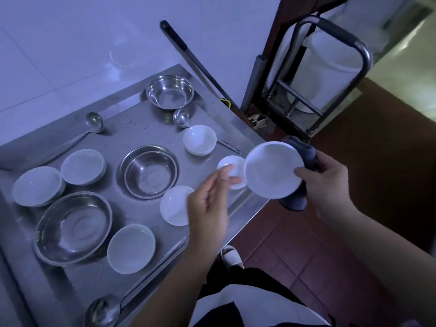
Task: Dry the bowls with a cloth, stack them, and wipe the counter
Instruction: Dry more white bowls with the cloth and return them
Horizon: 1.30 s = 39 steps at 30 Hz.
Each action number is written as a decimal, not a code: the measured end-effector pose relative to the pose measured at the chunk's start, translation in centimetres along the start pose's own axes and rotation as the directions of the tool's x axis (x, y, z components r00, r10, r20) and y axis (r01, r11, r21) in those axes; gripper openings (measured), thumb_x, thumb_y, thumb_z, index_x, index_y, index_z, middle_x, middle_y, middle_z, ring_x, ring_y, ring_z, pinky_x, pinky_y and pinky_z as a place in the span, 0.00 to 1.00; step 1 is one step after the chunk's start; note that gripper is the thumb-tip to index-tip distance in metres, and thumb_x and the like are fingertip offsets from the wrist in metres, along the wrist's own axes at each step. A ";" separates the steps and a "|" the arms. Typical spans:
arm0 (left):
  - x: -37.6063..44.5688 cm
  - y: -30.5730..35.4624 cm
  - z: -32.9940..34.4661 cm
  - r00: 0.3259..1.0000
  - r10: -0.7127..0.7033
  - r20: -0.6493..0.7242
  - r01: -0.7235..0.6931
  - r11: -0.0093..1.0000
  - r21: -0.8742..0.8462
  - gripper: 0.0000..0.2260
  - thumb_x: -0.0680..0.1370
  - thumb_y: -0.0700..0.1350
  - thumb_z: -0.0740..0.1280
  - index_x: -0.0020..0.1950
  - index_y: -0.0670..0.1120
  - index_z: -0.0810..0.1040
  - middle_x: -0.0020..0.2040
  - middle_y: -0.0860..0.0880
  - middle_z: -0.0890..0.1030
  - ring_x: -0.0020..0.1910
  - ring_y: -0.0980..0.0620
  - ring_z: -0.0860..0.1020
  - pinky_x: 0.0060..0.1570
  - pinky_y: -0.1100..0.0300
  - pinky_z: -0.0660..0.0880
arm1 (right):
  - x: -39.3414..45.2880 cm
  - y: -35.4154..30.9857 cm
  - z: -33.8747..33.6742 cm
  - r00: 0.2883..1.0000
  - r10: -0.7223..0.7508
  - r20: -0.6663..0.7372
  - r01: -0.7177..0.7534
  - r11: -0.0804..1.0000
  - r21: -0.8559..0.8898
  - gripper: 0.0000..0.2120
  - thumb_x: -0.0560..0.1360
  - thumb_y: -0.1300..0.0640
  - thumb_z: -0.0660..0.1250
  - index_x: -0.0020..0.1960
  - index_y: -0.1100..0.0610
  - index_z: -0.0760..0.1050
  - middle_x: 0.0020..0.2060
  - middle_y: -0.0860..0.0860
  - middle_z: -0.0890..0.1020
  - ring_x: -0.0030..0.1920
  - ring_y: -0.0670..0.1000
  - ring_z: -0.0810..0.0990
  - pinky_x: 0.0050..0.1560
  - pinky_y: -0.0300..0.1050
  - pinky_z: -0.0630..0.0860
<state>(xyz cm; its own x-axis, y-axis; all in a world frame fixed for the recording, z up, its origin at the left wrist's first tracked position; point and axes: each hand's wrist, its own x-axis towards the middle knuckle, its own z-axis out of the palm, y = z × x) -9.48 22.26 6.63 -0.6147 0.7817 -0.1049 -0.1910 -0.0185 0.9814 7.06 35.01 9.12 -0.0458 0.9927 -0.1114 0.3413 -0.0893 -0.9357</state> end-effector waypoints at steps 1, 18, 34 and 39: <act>-0.6 0.7 0.9 0.990 -0.001 0.143 -0.003 1.000 0.027 0.10 0.83 0.50 0.65 0.60 0.55 0.84 0.58 0.52 0.86 0.61 0.56 0.81 0.64 0.61 0.75 | -0.6 -0.1 0.4 0.999 -0.036 -0.011 0.036 0.999 -0.010 0.17 0.71 0.72 0.68 0.45 0.49 0.81 0.40 0.49 0.83 0.44 0.45 0.78 0.44 0.46 0.74; -1.9 2.8 0.0 0.886 -0.102 0.452 0.047 0.990 0.131 0.28 0.75 0.41 0.70 0.73 0.59 0.71 0.63 0.55 0.82 0.65 0.54 0.79 0.65 0.43 0.75 | -9.4 -1.5 3.4 0.932 -0.296 0.210 0.228 0.928 0.296 0.19 0.76 0.67 0.69 0.63 0.50 0.80 0.59 0.51 0.84 0.63 0.51 0.80 0.63 0.49 0.78; 1.7 7.7 -8.5 0.777 -0.025 0.628 0.250 0.929 -0.272 0.21 0.72 0.34 0.70 0.64 0.45 0.80 0.52 0.48 0.84 0.47 0.51 0.82 0.42 0.58 0.80 | -8.3 -8.9 5.6 0.814 -0.372 0.446 0.204 0.902 0.380 0.14 0.77 0.60 0.65 0.60 0.59 0.82 0.58 0.56 0.85 0.63 0.54 0.81 0.65 0.48 0.76; 1.8 7.4 -10.7 0.778 0.063 0.625 0.333 0.802 -0.496 0.24 0.67 0.44 0.81 0.62 0.44 0.84 0.54 0.46 0.85 0.54 0.48 0.83 0.53 0.54 0.80 | -9.4 -9.3 6.4 0.851 -0.297 0.433 0.073 0.884 0.461 0.15 0.76 0.60 0.65 0.59 0.62 0.82 0.57 0.63 0.83 0.60 0.59 0.82 0.59 0.53 0.78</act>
<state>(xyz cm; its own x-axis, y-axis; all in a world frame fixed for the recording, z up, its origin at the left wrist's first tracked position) -20.17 16.88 11.96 -0.0124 0.9967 0.0808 -0.7377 -0.0637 0.6721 -1.65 26.02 16.70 -0.5470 0.8363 0.0378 -0.1347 -0.0434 -0.9899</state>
